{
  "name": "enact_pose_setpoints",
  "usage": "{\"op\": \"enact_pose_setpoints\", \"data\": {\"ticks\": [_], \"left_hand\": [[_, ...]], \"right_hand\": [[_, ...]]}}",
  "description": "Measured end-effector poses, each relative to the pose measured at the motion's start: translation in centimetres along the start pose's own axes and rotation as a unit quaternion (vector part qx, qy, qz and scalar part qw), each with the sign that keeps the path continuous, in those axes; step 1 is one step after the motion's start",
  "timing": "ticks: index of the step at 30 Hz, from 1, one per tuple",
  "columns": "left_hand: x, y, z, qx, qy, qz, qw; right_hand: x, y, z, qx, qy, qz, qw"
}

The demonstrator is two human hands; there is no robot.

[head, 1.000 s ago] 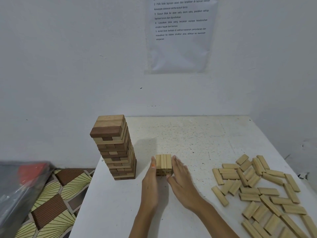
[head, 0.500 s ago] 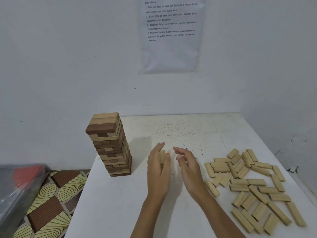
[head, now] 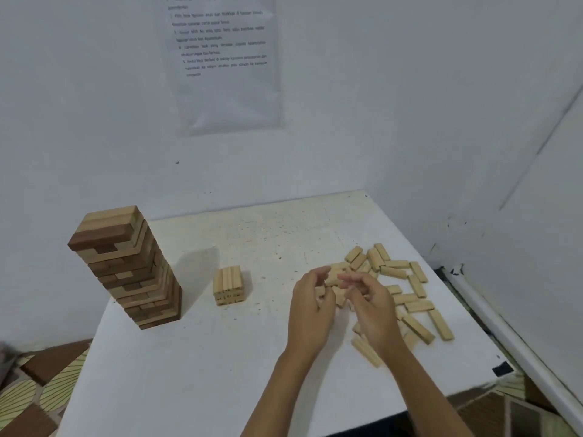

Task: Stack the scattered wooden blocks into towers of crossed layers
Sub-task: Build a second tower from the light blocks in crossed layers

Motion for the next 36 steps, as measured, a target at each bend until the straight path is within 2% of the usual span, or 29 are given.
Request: {"op": "enact_pose_setpoints", "data": {"ticks": [6, 10, 14, 17, 21, 25, 28, 30, 33, 36], "left_hand": [[-6.5, 0.4, -0.1, -0.011, 0.035, 0.088, 0.995], [-9.1, 0.6, -0.1, -0.026, 0.102, 0.114, 0.988], [-10.0, 1.0, 0.2, -0.036, 0.200, 0.110, 0.973], [-10.0, 1.4, 0.0, -0.040, 0.230, 0.116, 0.966], [-10.7, 1.9, 0.1, -0.032, 0.291, 0.161, 0.943], [-10.1, 2.1, 0.2, -0.033, 0.272, 0.148, 0.950], [-9.8, 2.0, 0.3, -0.039, 0.235, 0.139, 0.961], [-9.5, 1.8, 0.4, -0.042, 0.164, 0.133, 0.976], [-9.0, 1.7, 0.3, -0.023, 0.078, 0.117, 0.990], [-8.9, 1.8, 0.6, -0.004, 0.050, 0.107, 0.993]], "right_hand": [[6.2, -3.0, -2.2, -0.024, -0.064, -0.055, 0.996], [8.8, -4.4, -3.5, -0.059, -0.171, -0.065, 0.981], [9.9, -5.2, -4.9, -0.096, -0.292, -0.051, 0.950], [9.6, -5.6, -5.0, -0.128, -0.370, -0.029, 0.920], [9.5, -5.7, -5.0, -0.170, -0.407, -0.016, 0.897], [9.3, -5.6, -4.9, -0.203, -0.442, -0.003, 0.874], [9.1, -5.4, -4.7, -0.199, -0.428, 0.002, 0.882], [9.1, -5.6, -4.4, -0.179, -0.394, -0.017, 0.901], [8.9, -5.8, -4.5, -0.147, -0.317, -0.037, 0.936], [8.5, -5.9, -4.9, -0.131, -0.214, -0.046, 0.967]]}}
Point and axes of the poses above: each hand's wrist, its own y-axis towards the middle knuckle, its own x-axis out of the back of the hand, z = x × y, the point moved 10 cm from there along y, towards the middle knuckle, and after that the axes turned 15 degrees about z, right-handed, at the moved point
